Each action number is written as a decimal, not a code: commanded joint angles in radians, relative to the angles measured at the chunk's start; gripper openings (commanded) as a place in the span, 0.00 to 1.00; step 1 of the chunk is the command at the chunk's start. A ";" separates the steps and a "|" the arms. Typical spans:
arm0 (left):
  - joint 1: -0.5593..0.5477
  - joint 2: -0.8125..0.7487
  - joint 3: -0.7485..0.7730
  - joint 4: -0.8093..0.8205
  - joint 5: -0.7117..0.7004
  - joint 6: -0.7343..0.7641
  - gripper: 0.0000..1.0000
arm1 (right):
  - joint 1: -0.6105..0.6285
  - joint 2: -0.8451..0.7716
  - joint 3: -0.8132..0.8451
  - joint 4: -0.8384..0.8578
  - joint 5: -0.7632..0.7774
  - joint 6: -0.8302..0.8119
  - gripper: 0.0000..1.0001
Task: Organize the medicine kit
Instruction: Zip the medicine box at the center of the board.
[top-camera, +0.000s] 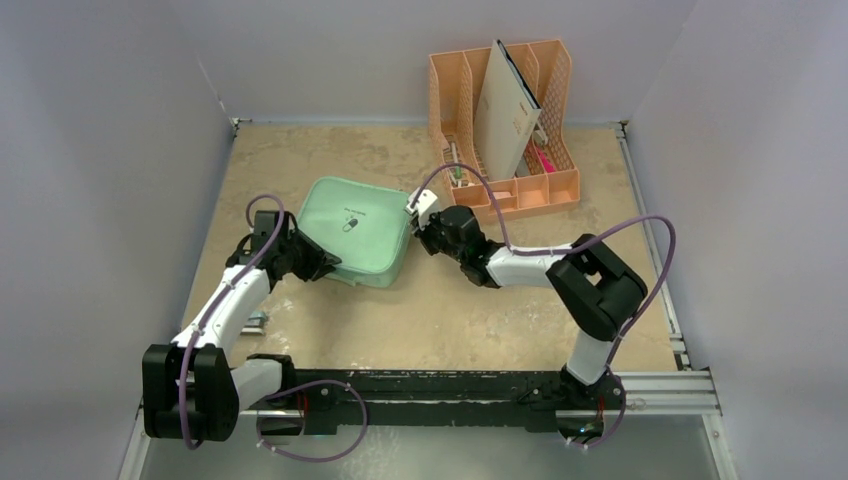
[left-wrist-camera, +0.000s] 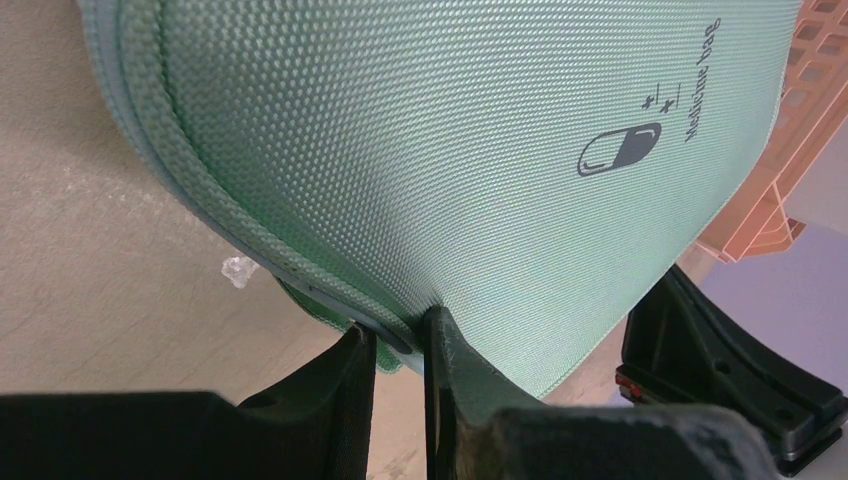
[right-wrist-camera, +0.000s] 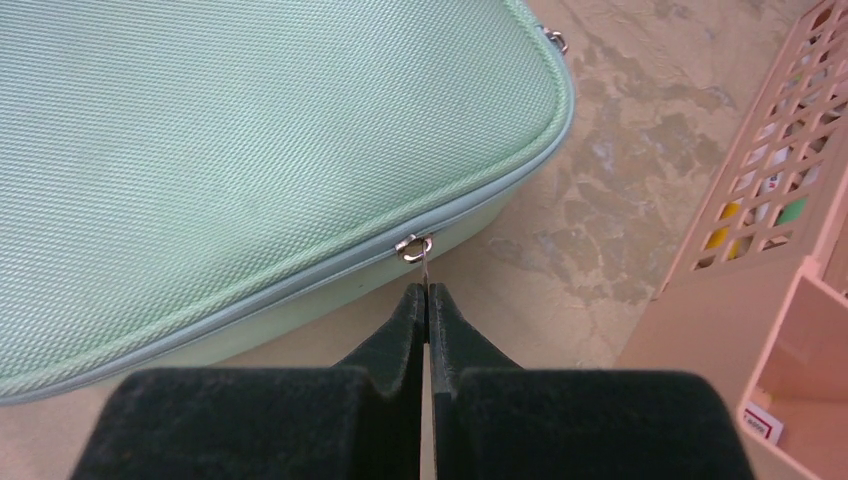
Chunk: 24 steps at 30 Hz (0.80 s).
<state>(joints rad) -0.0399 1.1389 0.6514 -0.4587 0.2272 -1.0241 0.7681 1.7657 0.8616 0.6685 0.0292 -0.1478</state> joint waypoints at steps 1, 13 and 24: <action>0.012 0.023 -0.021 -0.075 -0.167 0.104 0.10 | -0.046 0.007 0.095 -0.006 0.040 -0.054 0.00; 0.018 0.034 -0.009 -0.087 -0.170 0.134 0.08 | -0.135 0.111 0.260 -0.088 -0.018 -0.116 0.00; 0.021 0.048 -0.009 -0.071 -0.148 0.185 0.07 | -0.158 0.189 0.387 -0.135 -0.028 -0.224 0.00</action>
<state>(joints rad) -0.0334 1.1500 0.6571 -0.4221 0.2043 -0.9573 0.6472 1.9495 1.1671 0.4988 -0.0486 -0.2989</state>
